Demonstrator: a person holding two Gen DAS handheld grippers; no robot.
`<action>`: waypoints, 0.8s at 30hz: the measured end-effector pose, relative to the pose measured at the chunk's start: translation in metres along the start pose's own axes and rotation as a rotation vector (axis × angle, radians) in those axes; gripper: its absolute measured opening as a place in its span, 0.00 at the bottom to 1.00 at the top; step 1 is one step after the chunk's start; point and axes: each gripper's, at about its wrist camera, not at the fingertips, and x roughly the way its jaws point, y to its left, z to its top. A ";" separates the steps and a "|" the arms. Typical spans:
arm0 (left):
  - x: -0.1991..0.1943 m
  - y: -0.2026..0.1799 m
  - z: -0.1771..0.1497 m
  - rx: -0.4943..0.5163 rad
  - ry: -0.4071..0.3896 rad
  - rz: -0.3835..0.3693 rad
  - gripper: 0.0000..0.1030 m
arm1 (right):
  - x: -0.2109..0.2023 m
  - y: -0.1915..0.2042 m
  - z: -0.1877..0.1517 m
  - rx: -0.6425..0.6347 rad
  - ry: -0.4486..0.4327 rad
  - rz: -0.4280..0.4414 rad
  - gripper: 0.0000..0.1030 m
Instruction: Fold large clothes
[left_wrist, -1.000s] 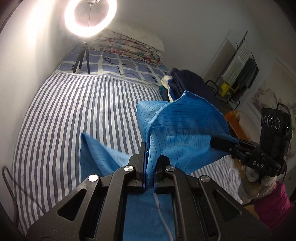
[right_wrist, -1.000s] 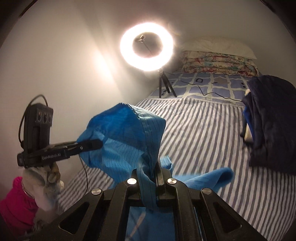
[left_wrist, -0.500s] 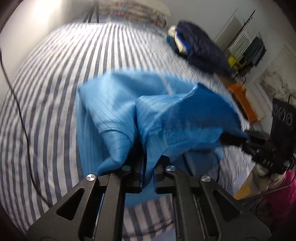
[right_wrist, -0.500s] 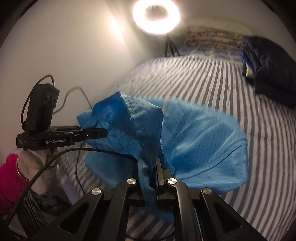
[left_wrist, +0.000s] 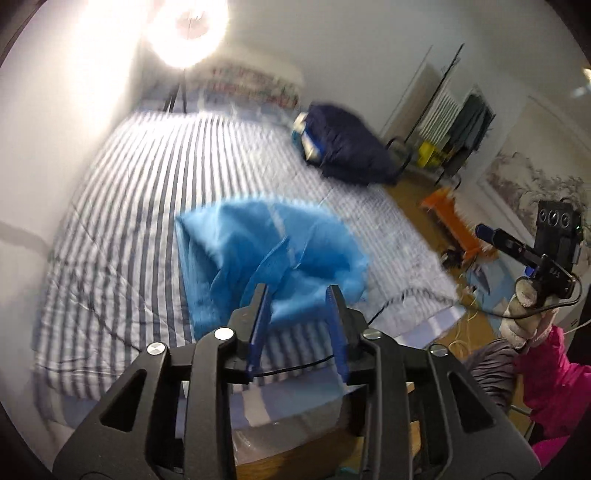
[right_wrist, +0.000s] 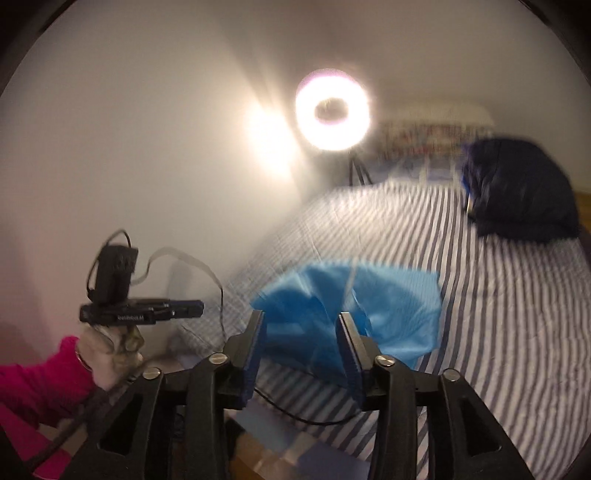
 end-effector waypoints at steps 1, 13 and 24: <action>-0.017 -0.008 0.004 0.001 -0.020 -0.002 0.31 | -0.011 0.005 0.002 -0.005 -0.016 0.001 0.43; -0.109 -0.048 0.043 -0.043 -0.103 -0.075 0.58 | -0.103 0.036 0.020 -0.047 -0.135 -0.002 0.53; -0.164 -0.052 0.069 -0.120 -0.140 -0.044 0.58 | -0.075 -0.014 0.014 0.109 -0.084 -0.001 0.57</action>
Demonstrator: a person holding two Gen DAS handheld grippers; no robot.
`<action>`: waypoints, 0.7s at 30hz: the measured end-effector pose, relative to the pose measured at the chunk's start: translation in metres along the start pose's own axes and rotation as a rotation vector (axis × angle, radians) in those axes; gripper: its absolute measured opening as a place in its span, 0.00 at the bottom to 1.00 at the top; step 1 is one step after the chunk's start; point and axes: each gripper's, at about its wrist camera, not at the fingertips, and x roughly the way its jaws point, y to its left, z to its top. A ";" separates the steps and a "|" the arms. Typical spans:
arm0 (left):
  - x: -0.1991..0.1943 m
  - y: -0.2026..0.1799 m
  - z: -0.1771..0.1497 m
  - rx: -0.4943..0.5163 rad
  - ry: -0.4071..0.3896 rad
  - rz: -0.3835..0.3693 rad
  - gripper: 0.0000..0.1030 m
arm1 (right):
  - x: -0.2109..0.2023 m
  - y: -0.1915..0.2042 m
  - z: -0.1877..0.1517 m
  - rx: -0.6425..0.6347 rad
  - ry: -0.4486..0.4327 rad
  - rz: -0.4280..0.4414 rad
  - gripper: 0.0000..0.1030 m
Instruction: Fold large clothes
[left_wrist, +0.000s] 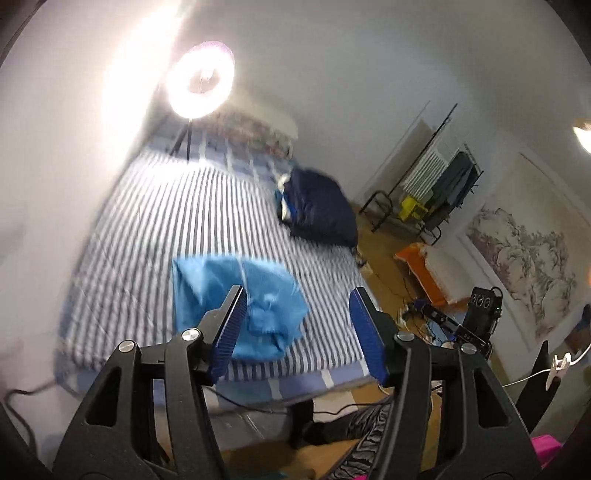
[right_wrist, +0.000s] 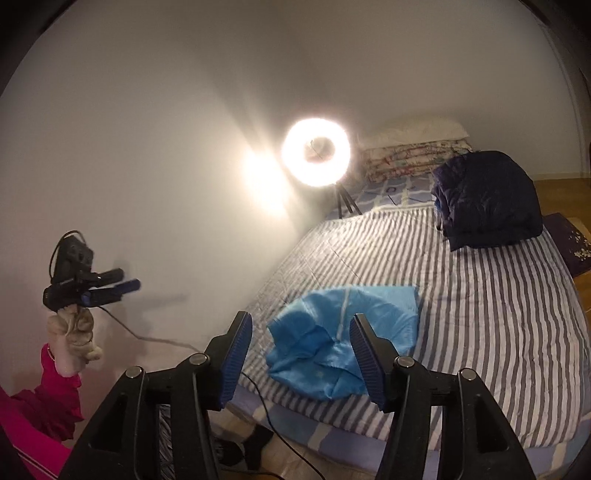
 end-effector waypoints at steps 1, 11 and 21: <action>-0.008 -0.005 0.003 0.015 -0.016 0.006 0.58 | -0.007 0.002 0.004 -0.007 -0.017 0.002 0.57; 0.033 0.029 0.008 -0.049 0.022 -0.003 0.58 | -0.032 0.005 0.031 -0.044 -0.082 -0.010 0.60; 0.207 0.166 -0.050 -0.462 0.209 -0.062 0.58 | 0.110 -0.087 -0.031 0.192 0.223 -0.122 0.70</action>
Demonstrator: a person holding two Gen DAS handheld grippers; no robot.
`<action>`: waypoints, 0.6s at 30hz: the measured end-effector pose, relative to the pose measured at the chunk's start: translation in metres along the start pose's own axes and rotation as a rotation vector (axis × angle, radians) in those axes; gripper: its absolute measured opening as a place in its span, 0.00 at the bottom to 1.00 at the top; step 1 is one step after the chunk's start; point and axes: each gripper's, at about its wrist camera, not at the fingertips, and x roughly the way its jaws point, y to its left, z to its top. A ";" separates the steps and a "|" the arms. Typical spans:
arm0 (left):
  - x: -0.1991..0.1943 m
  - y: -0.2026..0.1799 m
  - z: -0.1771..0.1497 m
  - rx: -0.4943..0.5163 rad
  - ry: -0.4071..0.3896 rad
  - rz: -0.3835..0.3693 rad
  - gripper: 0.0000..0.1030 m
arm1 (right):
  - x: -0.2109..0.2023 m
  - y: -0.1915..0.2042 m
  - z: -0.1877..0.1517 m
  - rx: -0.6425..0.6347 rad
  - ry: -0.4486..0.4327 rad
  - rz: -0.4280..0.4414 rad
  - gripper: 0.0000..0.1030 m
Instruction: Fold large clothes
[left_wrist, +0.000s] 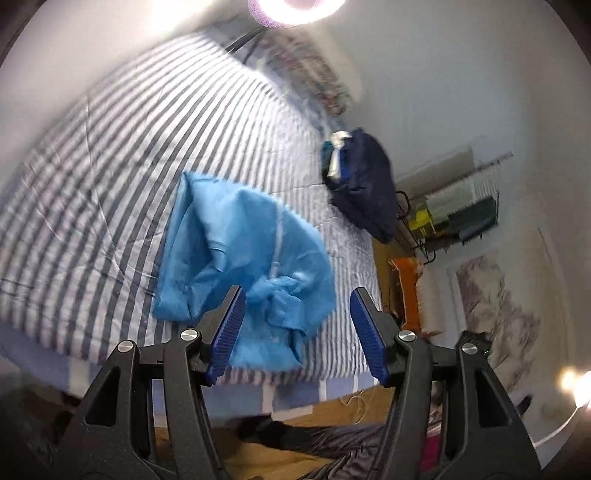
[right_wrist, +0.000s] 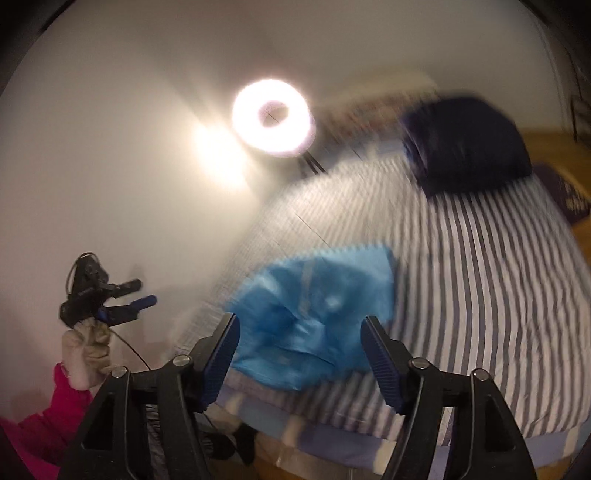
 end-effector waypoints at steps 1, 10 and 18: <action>0.009 0.007 0.004 -0.014 0.006 -0.005 0.58 | 0.014 -0.011 -0.001 0.032 0.021 -0.008 0.70; 0.090 0.088 0.040 -0.271 0.093 -0.047 0.59 | 0.115 -0.088 -0.006 0.267 0.101 0.003 0.70; 0.133 0.104 0.042 -0.282 0.174 -0.060 0.57 | 0.157 -0.099 -0.002 0.278 0.153 0.043 0.54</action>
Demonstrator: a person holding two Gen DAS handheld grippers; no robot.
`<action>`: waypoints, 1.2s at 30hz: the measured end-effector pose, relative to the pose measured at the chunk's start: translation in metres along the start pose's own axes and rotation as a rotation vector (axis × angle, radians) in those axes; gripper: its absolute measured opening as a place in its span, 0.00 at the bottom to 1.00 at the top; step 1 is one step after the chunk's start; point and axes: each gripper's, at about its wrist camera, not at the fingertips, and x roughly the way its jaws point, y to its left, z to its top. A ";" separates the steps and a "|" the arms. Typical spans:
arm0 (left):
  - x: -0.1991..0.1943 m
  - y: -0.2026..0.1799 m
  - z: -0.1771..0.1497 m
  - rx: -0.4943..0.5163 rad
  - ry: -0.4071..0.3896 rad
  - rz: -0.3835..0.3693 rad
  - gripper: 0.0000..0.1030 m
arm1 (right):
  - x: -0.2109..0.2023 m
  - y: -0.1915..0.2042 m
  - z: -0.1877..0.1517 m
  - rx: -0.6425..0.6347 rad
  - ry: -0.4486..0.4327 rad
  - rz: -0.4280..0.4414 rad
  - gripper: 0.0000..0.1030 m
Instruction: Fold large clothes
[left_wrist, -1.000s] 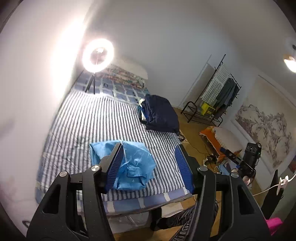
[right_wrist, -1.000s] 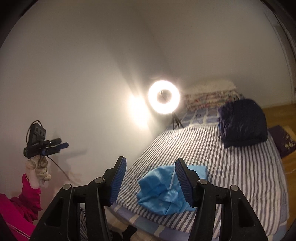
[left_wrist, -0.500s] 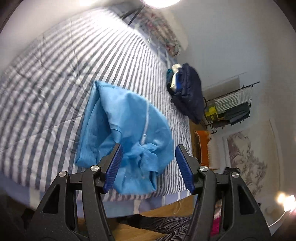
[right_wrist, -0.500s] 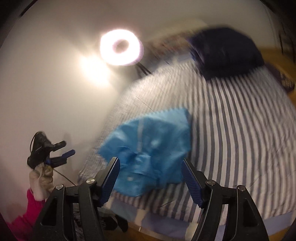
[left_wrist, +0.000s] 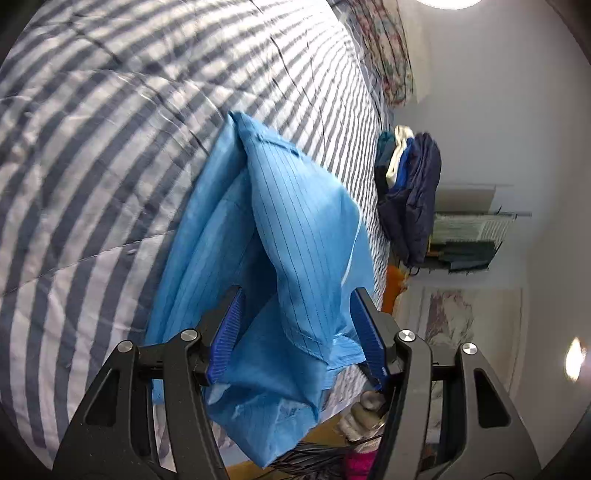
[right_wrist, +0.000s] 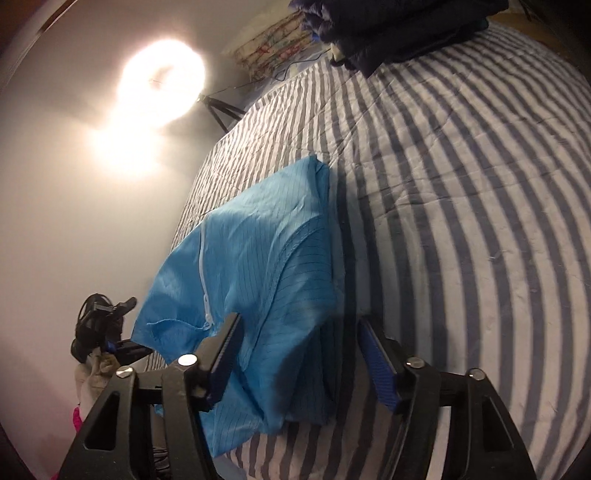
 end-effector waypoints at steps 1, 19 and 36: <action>0.003 -0.003 0.000 0.021 0.005 0.014 0.46 | 0.002 0.004 0.000 -0.016 0.006 -0.002 0.50; 0.020 0.006 0.005 0.259 0.001 0.327 0.08 | 0.016 0.018 -0.019 -0.003 0.111 0.026 0.00; -0.003 -0.044 0.001 0.409 -0.149 0.310 0.29 | 0.002 0.094 -0.005 -0.403 -0.039 -0.181 0.25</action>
